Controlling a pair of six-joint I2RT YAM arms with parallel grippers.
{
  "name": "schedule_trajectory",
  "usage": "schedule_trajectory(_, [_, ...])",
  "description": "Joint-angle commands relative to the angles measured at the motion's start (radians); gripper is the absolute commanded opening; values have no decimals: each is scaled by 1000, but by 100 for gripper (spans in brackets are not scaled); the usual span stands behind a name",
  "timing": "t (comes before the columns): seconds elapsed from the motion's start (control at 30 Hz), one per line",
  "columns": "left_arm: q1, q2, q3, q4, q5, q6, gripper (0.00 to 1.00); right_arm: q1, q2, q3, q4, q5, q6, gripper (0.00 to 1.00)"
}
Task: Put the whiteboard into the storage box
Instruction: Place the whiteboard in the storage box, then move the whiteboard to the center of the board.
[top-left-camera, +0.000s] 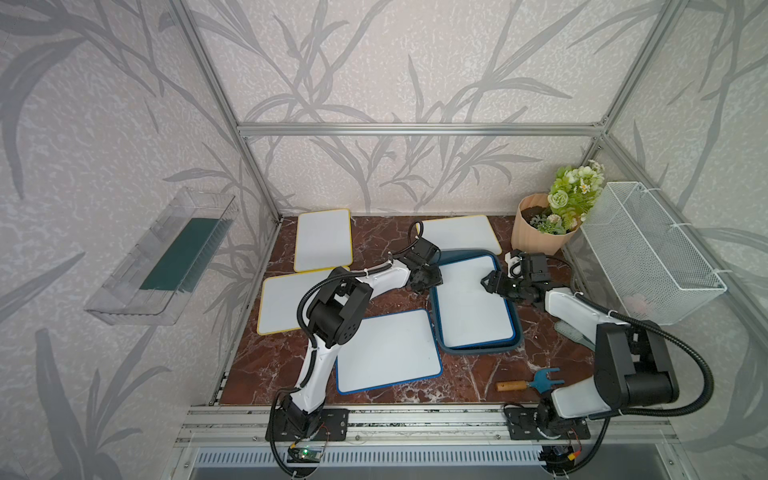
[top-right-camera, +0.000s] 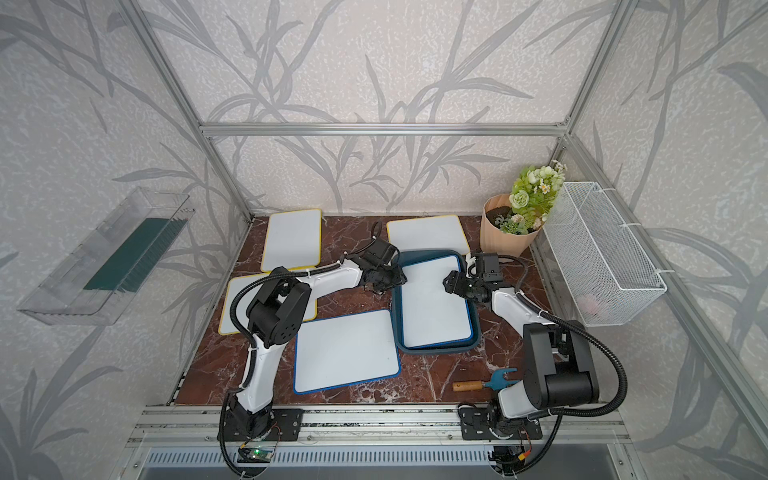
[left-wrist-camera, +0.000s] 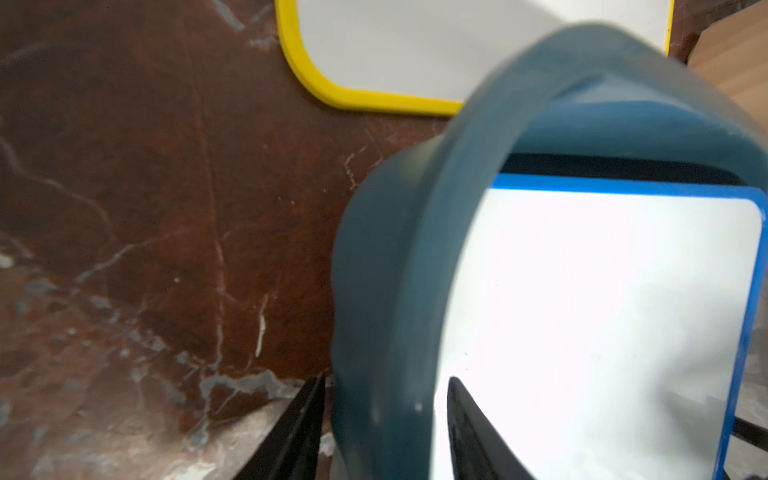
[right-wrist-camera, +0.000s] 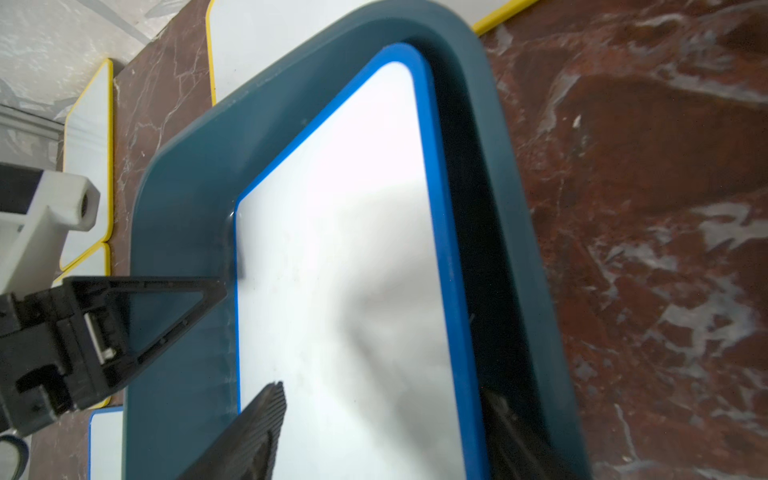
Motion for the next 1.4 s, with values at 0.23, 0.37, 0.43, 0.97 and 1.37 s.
schedule_trajectory(0.23, [-9,-25,17,-33,-12,27,50,-2,41,83,-128,200,-68,88])
schedule_trajectory(0.37, [-3,-42,23,-72,-32,67,53,-1,46,99,-142,256,-76,92])
schedule_trajectory(0.43, [3,-58,15,-86,-45,88,57,-2,45,107,-147,271,-81,93])
schedule_trajectory(0.97, [76,-288,-199,-149,-172,196,77,200,-197,122,-149,388,-75,99])
schedule_trajectory(1.37, [149,-506,-477,-178,-246,178,78,690,-182,173,-212,536,-2,99])
